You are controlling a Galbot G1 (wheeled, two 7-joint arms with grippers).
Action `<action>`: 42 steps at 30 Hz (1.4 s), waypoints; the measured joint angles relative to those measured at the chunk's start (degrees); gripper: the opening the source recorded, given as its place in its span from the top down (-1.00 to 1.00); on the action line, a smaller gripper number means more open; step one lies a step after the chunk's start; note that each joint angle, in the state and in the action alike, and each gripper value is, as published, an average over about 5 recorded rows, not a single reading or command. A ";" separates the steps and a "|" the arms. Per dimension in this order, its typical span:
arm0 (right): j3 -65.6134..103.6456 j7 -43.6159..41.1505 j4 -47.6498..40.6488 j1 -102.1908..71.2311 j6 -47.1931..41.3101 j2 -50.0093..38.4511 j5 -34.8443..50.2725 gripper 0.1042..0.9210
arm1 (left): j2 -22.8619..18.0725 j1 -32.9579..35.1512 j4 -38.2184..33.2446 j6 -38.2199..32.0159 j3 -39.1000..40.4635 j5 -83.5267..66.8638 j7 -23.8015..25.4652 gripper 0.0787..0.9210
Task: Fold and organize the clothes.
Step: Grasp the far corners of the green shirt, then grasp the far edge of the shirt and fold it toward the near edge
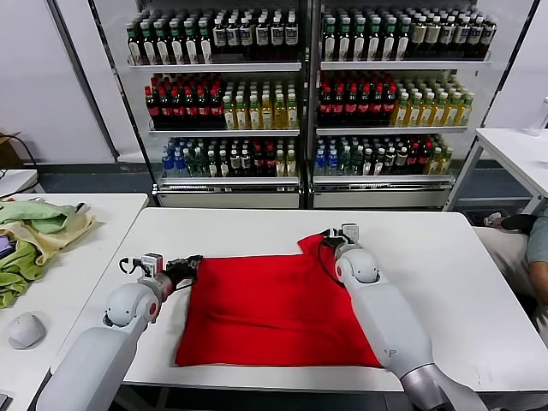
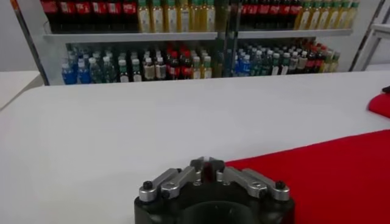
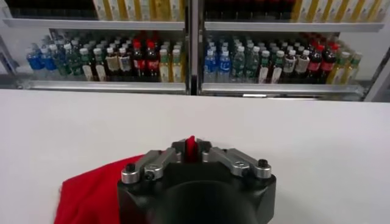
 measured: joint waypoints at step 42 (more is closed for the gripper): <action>13.30 1.94 53.83 -42.60 -3.46 -12.38 -4.70 0.96 | 9.16 26.33 -29.82 -3.66 -9.44 -4.15 -2.03 0.96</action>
